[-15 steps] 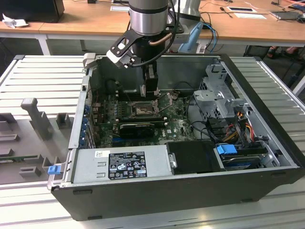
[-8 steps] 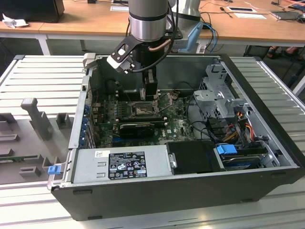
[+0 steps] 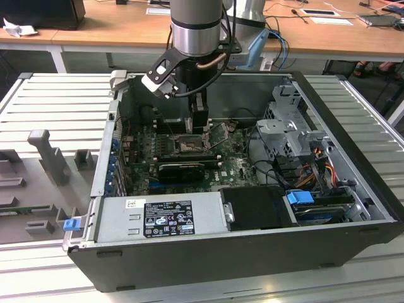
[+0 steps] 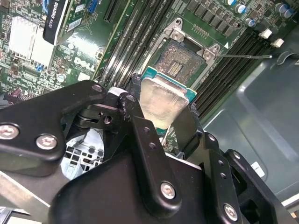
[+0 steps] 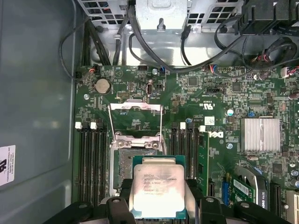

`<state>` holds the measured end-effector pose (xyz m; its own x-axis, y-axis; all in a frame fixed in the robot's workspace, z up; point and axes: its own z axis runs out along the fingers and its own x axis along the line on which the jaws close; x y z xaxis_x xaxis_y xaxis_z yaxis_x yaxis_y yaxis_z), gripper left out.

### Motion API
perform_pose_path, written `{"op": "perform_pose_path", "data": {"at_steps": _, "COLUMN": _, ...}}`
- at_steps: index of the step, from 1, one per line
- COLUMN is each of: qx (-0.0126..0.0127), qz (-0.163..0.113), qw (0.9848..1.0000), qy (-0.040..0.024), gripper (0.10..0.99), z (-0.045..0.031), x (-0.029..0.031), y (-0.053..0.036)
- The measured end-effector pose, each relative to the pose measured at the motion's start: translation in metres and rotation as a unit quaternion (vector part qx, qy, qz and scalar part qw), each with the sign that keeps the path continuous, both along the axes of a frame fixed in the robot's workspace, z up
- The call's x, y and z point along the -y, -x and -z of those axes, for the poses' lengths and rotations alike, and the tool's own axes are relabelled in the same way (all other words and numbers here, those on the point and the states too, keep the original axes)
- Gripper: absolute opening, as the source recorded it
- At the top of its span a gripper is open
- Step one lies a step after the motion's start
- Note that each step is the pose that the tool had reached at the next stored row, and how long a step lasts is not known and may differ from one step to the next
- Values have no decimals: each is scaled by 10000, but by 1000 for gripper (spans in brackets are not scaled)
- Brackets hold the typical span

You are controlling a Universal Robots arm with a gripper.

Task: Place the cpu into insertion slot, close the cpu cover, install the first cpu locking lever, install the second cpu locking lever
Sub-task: 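Place the cpu into insertion slot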

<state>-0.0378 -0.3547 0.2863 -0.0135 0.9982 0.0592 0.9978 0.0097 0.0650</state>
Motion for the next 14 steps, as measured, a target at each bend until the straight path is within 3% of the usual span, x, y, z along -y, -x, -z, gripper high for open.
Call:
{"op": "perform_pose_path", "data": {"at_steps": 3, "qx": 0, "qz": 0, "qw": 10000, "qy": 0, "gripper": 525, "z": 5, "x": 0, "y": 0}}
{"op": "perform_pose_path", "data": {"at_steps": 9, "qx": 0, "qz": 0, "qw": 10000, "qy": -1, "gripper": 525, "z": 158, "x": -32, "y": -1}}
{"op": "perform_pose_path", "data": {"at_steps": 14, "qx": 0, "qz": 0, "qw": 10000, "qy": -1, "gripper": 525, "z": 240, "x": -33, "y": 0}}
